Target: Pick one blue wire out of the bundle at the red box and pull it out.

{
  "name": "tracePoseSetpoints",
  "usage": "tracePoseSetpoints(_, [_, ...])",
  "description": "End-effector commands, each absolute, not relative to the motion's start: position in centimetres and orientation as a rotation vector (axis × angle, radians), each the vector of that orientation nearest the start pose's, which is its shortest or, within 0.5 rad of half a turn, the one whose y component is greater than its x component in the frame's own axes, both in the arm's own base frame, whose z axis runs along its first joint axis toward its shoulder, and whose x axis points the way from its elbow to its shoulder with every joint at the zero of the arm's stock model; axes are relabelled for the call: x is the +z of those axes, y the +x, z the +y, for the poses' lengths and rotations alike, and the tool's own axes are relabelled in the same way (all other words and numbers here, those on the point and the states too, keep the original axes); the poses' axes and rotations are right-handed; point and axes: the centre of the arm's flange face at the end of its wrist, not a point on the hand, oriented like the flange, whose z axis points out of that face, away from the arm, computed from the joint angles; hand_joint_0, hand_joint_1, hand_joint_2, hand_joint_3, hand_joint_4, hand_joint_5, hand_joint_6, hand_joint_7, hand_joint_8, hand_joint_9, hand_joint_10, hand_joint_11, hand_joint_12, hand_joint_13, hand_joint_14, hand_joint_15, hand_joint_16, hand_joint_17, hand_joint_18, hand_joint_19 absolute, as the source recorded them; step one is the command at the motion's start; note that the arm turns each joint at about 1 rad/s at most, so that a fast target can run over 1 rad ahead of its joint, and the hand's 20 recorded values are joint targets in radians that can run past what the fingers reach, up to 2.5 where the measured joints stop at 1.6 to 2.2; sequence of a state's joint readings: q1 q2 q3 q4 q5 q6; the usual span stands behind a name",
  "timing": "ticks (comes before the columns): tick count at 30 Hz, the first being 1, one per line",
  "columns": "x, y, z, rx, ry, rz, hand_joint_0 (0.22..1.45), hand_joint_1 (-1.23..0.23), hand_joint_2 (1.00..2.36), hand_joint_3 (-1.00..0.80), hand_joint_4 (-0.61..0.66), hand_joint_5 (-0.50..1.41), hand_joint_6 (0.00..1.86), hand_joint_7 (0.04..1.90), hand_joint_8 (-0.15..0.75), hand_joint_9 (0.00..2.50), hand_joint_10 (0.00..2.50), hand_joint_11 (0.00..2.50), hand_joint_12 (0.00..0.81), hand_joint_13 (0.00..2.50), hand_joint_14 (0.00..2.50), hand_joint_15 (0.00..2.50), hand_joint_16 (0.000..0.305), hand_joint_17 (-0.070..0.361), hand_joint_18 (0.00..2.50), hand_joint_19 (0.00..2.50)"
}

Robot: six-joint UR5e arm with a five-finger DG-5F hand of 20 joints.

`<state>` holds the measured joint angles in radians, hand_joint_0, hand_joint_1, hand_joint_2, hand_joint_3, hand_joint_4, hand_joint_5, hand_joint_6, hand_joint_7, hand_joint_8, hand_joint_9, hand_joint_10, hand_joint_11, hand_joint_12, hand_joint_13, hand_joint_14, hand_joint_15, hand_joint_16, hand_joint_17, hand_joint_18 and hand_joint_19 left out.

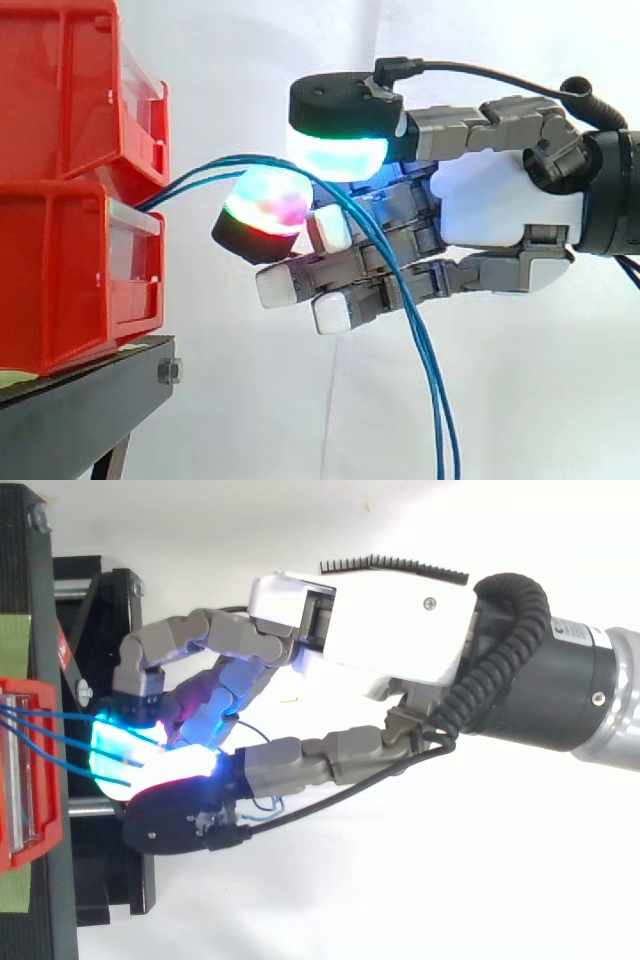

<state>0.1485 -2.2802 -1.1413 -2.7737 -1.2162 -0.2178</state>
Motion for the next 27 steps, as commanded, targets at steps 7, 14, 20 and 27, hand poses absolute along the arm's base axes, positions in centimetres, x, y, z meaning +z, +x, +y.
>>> tracePoseSetpoints(7, [28.62,77.22,-5.38,0.944,1.114,1.093,0.67,-0.94,1.02,-0.30,0.34,-0.15,0.84,0.60,0.266,1.01,0.03,0.75,0.352,0.68,0.02,0.42,0.054,0.121,0.59,0.63])
tracePoseSetpoints(14, [28.64,77.23,-5.51,0.944,1.116,1.089,0.68,-0.95,1.01,-0.43,0.33,-0.15,0.86,0.58,0.262,1.01,0.03,0.76,0.353,0.68,0.02,0.42,0.054,0.122,0.60,0.63])
tracePoseSetpoints(20, [28.65,77.24,-5.51,0.945,1.115,1.088,0.58,-0.78,1.00,-0.50,0.26,-0.09,0.76,0.85,0.253,1.09,0.02,0.61,0.343,0.71,0.02,0.41,0.053,0.119,0.61,0.65])
tracePoseSetpoints(27, [28.54,77.25,-5.63,0.942,1.115,1.089,0.60,-0.68,1.01,-0.36,0.22,-0.06,0.66,1.06,0.252,1.10,0.02,0.55,0.345,0.74,0.02,0.41,0.052,0.118,0.62,0.66])
